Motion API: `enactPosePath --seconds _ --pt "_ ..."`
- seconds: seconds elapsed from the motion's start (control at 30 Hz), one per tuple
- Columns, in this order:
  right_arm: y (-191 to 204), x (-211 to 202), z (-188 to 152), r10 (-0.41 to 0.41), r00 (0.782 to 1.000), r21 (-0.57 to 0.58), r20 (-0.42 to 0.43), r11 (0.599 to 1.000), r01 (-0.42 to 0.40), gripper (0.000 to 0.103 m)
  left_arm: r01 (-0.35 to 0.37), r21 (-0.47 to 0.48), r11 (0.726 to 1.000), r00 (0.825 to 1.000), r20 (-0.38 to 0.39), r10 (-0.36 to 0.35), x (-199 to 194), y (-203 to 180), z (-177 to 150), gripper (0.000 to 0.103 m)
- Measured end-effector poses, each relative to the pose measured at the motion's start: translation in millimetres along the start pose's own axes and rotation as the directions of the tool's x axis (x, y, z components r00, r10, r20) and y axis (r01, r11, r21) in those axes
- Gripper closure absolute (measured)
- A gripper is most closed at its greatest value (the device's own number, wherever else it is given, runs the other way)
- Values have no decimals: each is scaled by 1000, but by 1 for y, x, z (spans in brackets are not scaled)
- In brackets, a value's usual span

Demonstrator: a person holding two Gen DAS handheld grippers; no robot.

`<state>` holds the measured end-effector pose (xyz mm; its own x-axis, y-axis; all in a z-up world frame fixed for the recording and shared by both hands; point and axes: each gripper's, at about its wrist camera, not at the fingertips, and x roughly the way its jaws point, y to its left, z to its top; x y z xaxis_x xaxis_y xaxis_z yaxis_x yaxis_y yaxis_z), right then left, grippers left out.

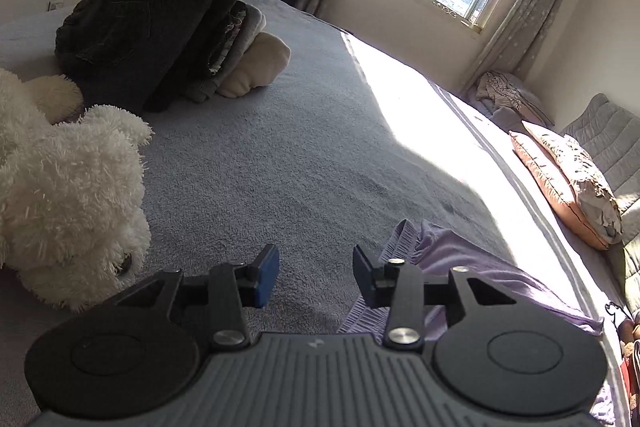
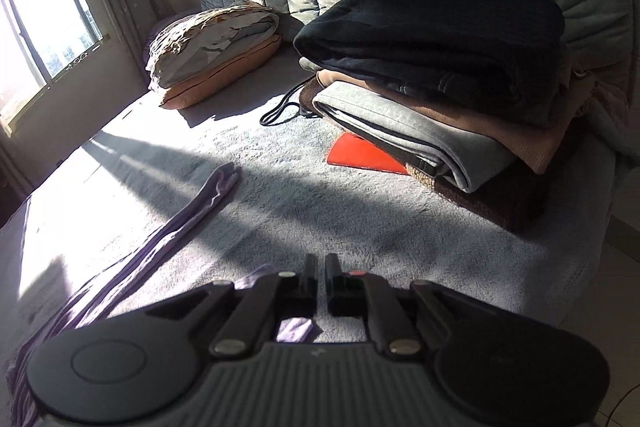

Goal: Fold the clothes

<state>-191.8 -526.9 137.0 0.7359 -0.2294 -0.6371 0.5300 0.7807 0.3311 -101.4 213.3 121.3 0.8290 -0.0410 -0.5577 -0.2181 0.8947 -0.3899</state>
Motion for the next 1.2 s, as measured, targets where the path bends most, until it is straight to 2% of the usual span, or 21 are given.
enactPosePath --seconds 0.07,0.13,0.17,0.2,0.27,0.33,0.43,0.57,0.67,0.73,0.77,0.8,0.9,0.97,1.03,1.07,1.1,1.2 --pt "17 -1 8 34 999 19 4 999 -34 90 34 23 999 999 -20 -33 14 -11 4 56" --pt "35 1 16 82 997 36 12 996 -82 74 32 82 996 999 -37 -29 36 -31 9 54" --pt "44 4 19 113 993 46 18 992 -114 59 33 112 993 999 -44 -28 47 -40 12 53" --pt "53 7 22 145 989 53 24 988 -146 49 37 147 989 998 -46 -31 60 -51 15 52" --pt "72 24 28 195 981 53 15 979 -195 39 59 207 977 997 -58 -48 90 -70 21 50" --pt "86 44 34 200 980 29 -1 979 -200 38 83 245 966 995 -76 -66 118 -84 25 50" --pt "98 81 48 158 987 -7 -14 987 -158 38 88 266 960 992 -111 -60 159 -93 25 50" --pt "102 133 60 112 993 -16 -41 994 -113 38 122 287 950 983 -165 -77 195 -101 17 50" --pt "98 169 60 97 993 -3 -70 995 -97 38 106 333 937 985 -164 -53 207 -112 7 54" --pt "96 192 59 87 992 6 -89 996 -87 40 89 355 931 987 -158 -35 210 -116 4 70" --pt "95 204 59 82 992 10 -99 997 -81 49 81 366 927 988 -154 -25 212 -118 3 77" --pt "94 216 59 77 991 14 -109 997 -76 56 73 377 923 988 -150 -16 213 -120 1 77" --pt "91 251 58 63 988 26 -139 998 -60 63 47 410 911 990 -139 11 218 -126 -3 78" --pt "88 259 58 87 987 50 -136 995 -81 64 30 429 903 991 -129 29 221 -130 -6 79" --pt "88 263 58 120 985 70 -125 991 -111 66 -2 411 912 994 -98 46 219 -127 0 79" --pt "88 265 58 136 984 81 -119 989 -127 76 -18 401 916 995 -80 55 218 -126 3 82" --pt "92 267 56 131 984 64 -118 990 -124 98 -36 380 924 997 -49 59 214 -124 7 88" --pt "103 261 52 98 993 21 -61 995 -97 100 -69 306 950 997 38 61 202 -119 20 89"
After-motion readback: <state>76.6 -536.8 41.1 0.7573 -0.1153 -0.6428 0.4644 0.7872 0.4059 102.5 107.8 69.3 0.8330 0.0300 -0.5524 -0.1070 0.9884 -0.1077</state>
